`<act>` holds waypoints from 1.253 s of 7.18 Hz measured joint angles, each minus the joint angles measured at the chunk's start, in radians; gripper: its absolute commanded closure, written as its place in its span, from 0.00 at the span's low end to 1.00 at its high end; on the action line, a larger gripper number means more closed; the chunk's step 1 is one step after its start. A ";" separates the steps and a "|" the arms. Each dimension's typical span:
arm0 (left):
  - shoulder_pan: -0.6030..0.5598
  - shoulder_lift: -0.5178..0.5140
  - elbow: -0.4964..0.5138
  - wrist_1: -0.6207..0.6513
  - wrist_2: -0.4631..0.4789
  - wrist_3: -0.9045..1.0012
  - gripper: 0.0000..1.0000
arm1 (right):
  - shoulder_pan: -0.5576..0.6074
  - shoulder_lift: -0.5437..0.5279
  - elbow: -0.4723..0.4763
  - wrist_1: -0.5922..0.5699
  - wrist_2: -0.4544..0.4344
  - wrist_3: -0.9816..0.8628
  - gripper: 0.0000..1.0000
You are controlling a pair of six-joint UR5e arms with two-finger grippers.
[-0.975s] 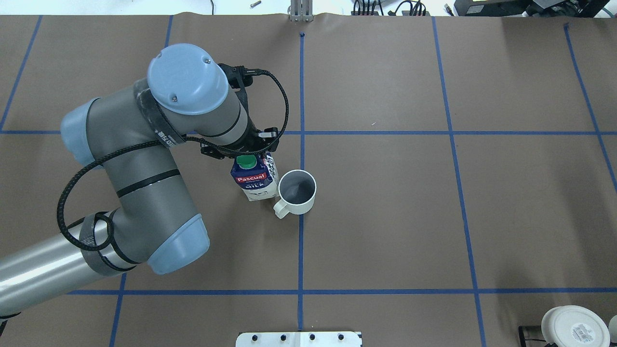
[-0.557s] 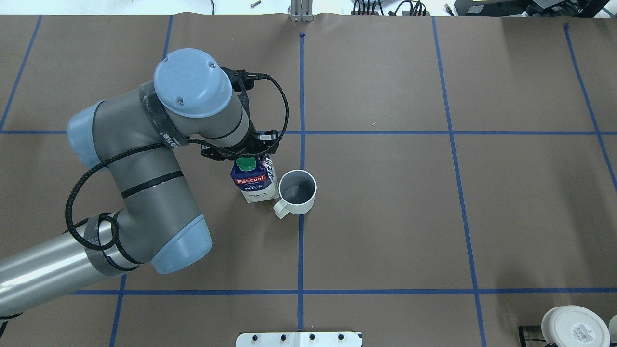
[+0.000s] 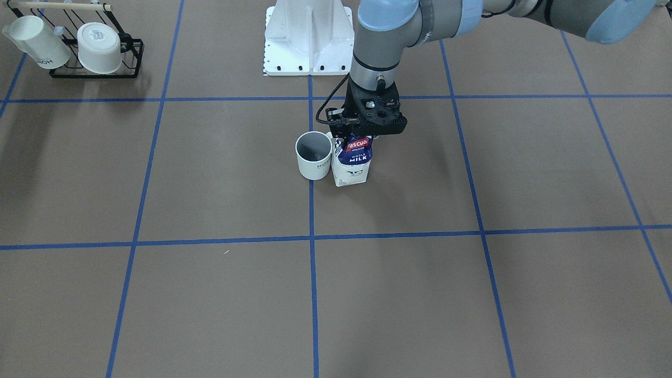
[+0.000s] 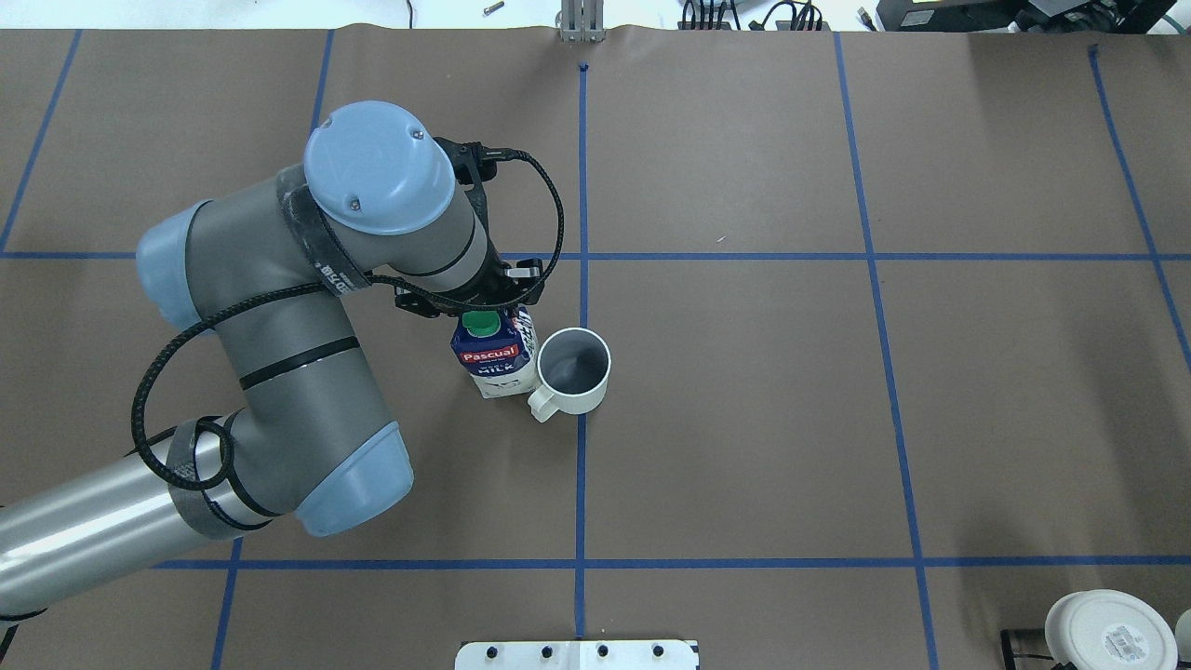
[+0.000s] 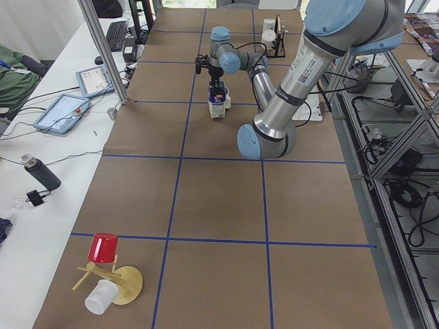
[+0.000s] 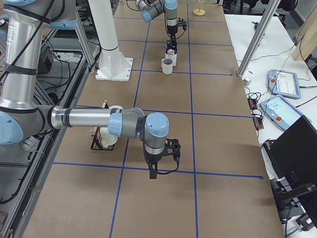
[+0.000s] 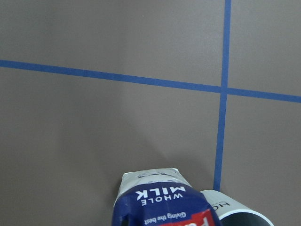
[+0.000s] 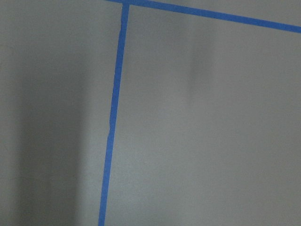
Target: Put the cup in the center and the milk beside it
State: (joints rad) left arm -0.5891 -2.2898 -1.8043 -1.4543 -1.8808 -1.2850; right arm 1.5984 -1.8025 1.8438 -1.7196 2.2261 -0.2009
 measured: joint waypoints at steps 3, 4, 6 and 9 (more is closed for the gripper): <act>0.001 0.007 0.000 -0.001 0.008 0.005 0.02 | 0.000 0.003 -0.003 0.000 0.001 0.000 0.00; 0.001 0.007 -0.004 -0.001 0.017 0.006 0.02 | 0.000 0.003 -0.003 0.000 0.001 0.000 0.00; -0.017 0.006 -0.042 0.020 0.018 0.035 0.02 | 0.000 0.004 -0.003 0.001 0.002 0.000 0.00; -0.165 0.021 -0.114 0.159 -0.068 0.303 0.02 | 0.000 0.004 -0.003 0.004 0.003 0.000 0.00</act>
State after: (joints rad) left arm -0.7539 -2.2689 -1.9185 -1.2958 -1.9490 -0.9818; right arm 1.5984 -1.7982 1.8408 -1.7156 2.2292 -0.2010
